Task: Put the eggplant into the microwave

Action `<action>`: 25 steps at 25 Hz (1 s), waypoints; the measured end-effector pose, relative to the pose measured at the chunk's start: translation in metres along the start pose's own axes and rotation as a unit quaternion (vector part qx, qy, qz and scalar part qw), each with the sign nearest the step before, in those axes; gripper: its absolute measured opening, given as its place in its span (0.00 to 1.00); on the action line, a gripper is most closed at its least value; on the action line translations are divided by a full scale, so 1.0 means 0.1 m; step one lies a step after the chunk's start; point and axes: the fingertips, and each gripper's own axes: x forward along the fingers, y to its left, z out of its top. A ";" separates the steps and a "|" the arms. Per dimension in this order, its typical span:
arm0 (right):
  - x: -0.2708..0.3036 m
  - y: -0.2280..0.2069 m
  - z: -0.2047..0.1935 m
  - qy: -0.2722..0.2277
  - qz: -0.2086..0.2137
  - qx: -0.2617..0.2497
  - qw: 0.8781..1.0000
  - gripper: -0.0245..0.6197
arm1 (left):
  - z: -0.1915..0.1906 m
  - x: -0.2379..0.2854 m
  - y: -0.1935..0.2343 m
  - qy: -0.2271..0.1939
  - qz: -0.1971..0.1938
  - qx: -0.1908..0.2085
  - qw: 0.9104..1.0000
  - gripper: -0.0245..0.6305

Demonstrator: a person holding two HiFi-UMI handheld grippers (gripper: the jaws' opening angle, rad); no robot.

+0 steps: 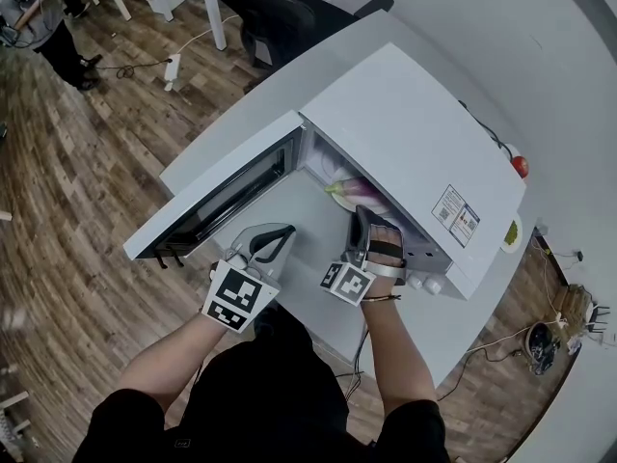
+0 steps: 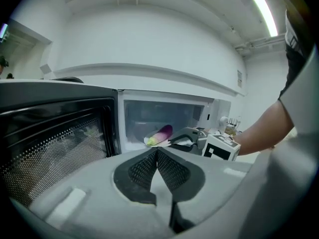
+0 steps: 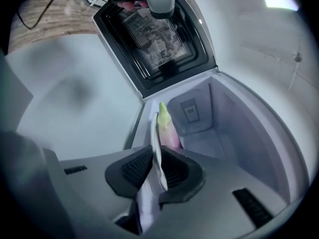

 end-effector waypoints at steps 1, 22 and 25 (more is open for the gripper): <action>0.01 0.01 -0.01 0.000 0.006 0.007 1.000 0.14 | 0.00 0.00 0.00 0.000 0.000 0.000 1.000 0.05; -0.07 0.11 0.24 -0.029 0.042 0.021 0.998 0.12 | -0.03 -0.03 0.05 0.005 0.001 -0.008 1.000 0.05; -0.02 0.07 0.25 -0.026 0.041 0.028 0.998 0.11 | -0.04 -0.03 0.07 0.007 0.002 -0.010 1.000 0.05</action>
